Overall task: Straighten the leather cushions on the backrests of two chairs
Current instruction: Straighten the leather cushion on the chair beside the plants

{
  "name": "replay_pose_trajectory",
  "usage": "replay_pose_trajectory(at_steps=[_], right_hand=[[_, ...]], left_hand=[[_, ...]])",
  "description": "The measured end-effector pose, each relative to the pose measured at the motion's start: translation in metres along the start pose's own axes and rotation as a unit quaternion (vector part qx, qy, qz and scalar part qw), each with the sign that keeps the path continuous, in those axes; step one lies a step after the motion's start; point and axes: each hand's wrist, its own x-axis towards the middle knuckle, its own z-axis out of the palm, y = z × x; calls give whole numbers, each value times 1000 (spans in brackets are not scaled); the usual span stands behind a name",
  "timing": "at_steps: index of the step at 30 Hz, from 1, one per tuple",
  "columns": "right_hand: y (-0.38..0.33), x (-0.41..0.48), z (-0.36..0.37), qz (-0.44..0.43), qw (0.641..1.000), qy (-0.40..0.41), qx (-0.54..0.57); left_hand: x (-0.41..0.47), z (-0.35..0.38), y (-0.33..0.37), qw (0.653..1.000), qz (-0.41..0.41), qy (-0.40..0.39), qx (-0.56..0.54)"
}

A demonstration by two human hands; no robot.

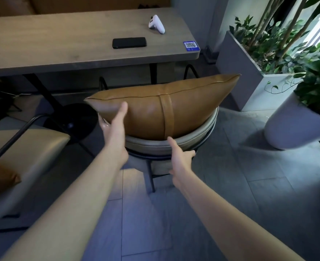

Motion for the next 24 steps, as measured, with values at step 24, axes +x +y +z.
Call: replay_pose_trajectory(at_steps=[24], right_hand=[[-78, 45, 1, -45, 998, -8, -38]], left_hand=[[29, 53, -12, 997, -57, -6, -50]])
